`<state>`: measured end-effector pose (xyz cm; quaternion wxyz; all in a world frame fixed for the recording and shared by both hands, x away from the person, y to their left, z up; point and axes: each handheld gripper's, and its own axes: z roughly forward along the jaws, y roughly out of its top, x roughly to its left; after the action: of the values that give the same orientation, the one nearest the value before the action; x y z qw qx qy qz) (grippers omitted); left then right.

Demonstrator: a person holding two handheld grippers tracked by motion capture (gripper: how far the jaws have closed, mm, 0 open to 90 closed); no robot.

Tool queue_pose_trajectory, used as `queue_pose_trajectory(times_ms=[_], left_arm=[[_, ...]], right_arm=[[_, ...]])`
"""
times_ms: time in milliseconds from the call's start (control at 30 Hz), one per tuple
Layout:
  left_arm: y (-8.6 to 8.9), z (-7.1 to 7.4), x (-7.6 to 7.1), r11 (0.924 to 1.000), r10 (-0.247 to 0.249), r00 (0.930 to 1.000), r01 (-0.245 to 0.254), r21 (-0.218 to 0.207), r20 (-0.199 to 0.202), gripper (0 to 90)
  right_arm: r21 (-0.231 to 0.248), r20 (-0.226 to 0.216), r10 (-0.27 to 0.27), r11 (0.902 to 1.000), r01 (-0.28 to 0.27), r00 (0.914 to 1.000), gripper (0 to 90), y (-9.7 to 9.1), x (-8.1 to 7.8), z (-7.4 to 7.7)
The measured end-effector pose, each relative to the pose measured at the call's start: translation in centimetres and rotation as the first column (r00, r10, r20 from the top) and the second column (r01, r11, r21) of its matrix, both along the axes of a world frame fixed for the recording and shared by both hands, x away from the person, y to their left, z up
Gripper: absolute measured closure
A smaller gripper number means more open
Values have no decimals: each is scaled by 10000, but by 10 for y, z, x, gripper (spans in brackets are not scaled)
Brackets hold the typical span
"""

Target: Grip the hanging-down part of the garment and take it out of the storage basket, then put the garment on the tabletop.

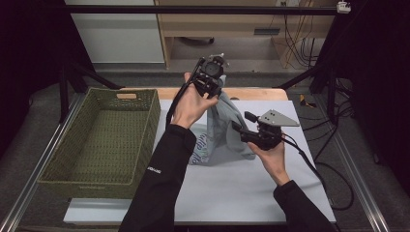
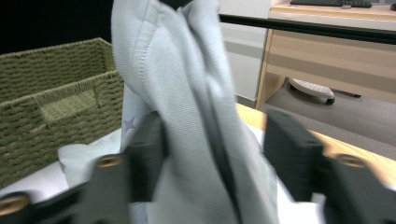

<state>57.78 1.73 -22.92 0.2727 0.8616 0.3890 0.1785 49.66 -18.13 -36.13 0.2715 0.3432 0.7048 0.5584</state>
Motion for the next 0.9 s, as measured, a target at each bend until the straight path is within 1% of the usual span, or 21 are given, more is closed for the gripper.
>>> queue_pose_trajectory(times_ms=[33, 67, 100, 133, 167, 200, 233, 267, 300, 333, 367, 433, 467, 500, 567, 633, 700, 767, 800, 900], left_arm=[[1, 0, 0, 10000, 7, 10000, -7, -42, -3, 814], [2, -1, 0, 10000, 29, 10000, -28, -92, 26, 813], [3, -1, 0, 10000, 7, 10000, -7, -94, -9, 813], [3, -2, 0, 9999, 32, 10000, -32, -133, -3, 813], [3, -2, 0, 10000, -1, 10000, 1, -83, -18, 813], [4, -3, 0, 10000, -26, 10000, 26, -59, -30, 813], [3, -4, 0, 10000, -20, 10000, 20, -71, -36, 813], [3, -5, 0, 10000, -39, 10000, 39, -20, -42, 813], [3, -5, 0, 10000, -44, 10000, 44, -40, -38, 813], [2, -6, 0, 10000, -22, 10000, 22, -53, -24, 813], [2, -6, 0, 10000, -58, 10000, 58, -36, -47, 813], [2, -7, 0, 10000, -51, 10000, 51, -38, -39, 813], [1, -7, 0, 10000, -73, 10000, 72, -51, -55, 813], [0, -8, 0, 9999, -81, 10000, 81, -65, -49, 813], [-1, -8, 0, 9999, -97, 9999, 96, -68, -39, 813], [-2, -9, 0, 9999, -125, 9999, 125, -61, -53, 813], [-2, -10, -1, 9999, -142, 9999, 142, -77, -65, 812], [-2, -11, 0, 9999, -145, 9999, 145, -60, -77, 812], [-2, -11, 0, 9999, -155, 9998, 155, -65, -83, 812], [-2, -13, 0, 9997, -188, 9998, 187, -149, -95, 812]], right_arm=[[31, -52, -265, 9996, 265, 9996, 175, -4, -5, 0], [13, -4, -372, 9993, 372, 9993, 136, -6, -6, 0], [-53, 134, -335, 9994, 335, 9994, 91, -10, -7, -1], [-53, 134, -335, 9994, 335, 9994, 91, -10, -7, -1], [19, 25, -529, 9986, 529, 9986, 44, -13, -10, -2], [206, 90, -635, 9978, 633, 9979, 27, -15, -12, -3], [149, 158, -633, 9979, 630, 9979, 12, -19, -15, -5], [176, 102, -843, 9963, 842, 9964, 6, -25, -21, -9], [176, 102, -843, 9963, 842, 9964, 6, -25, -21, -9], [236, 82, -888, 9958, 886, 9960, 6, -30, -27, -13], [236, 82, -888, 9958, 886, 9960, 6, -30, -27, -13], [240, 166, -975, 9950, 971, 9951, 6, -34, -32, -17], [299, 94, -981, 9948, 978, 9951, 6, -35, -36, -19], [302, 170, -1032, 9943, 1026, 9945, 6, -37, -38, -21], [429, -34, -895, 9951, 895, 9960, 6, -40, -43, -24], [635, -73, -883, 9940, 886, 9961, 6, -42, -48, -28], [458, 41, -1031, 9936, 1028, 9947, 6, -46, -53, -34], [533, 54, -1007, 9935, 1003, 9949, 6, -46, -55, -36], [582, -59, -976, 9935, 978, 9952, 6, -47, -57, -36], [599, 124, -964, 9936, 955, 9953, 6, -50, -60, -40]])
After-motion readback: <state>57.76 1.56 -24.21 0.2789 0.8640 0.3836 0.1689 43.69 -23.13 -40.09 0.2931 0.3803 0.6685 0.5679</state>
